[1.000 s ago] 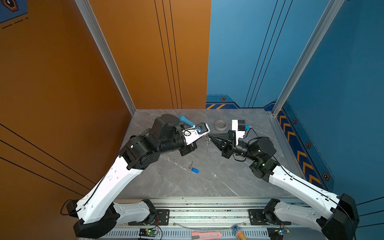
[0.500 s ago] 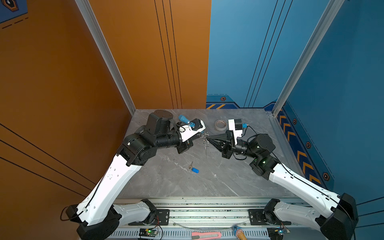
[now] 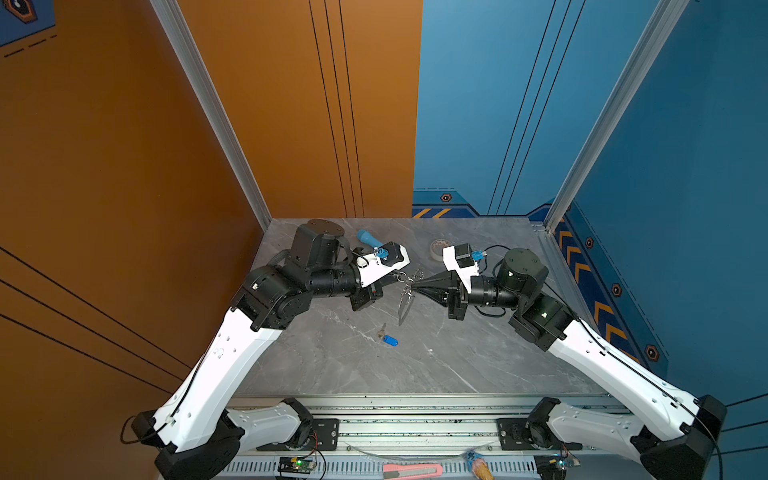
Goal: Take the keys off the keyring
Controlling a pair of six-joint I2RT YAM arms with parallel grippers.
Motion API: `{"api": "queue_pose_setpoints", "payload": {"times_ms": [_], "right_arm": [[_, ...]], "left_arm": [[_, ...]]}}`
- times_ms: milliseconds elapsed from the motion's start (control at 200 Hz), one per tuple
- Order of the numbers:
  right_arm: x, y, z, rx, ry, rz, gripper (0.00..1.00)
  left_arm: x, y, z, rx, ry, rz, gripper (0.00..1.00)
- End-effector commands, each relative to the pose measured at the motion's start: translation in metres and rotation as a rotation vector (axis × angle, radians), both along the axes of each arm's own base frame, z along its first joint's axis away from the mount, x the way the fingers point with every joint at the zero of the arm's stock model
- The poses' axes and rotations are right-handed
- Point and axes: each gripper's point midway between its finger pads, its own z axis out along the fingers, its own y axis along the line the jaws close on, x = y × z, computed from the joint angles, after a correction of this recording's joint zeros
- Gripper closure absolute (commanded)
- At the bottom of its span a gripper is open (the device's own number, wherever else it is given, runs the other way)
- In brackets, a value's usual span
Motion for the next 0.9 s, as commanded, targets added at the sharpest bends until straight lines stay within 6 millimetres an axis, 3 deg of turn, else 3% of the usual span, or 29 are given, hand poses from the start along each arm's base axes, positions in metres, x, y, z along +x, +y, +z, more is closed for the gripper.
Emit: {"api": "queue_pose_setpoints", "payload": {"times_ms": [0, 400, 896], "right_arm": [[-0.022, -0.009, -0.031, -0.156, -0.019, 0.081, 1.0], [-0.01, -0.011, -0.078, -0.436, -0.121, 0.024, 1.0], [0.009, -0.003, -0.091, -0.528, -0.155, -0.055, 1.0]], "left_arm": [[0.011, 0.012, 0.027, -0.022, -0.087, 0.081, 1.0], [-0.004, -0.002, 0.03, 0.011, -0.105, 0.04, 1.0], [-0.02, -0.023, 0.029, 0.037, -0.104, -0.011, 1.0]]}}
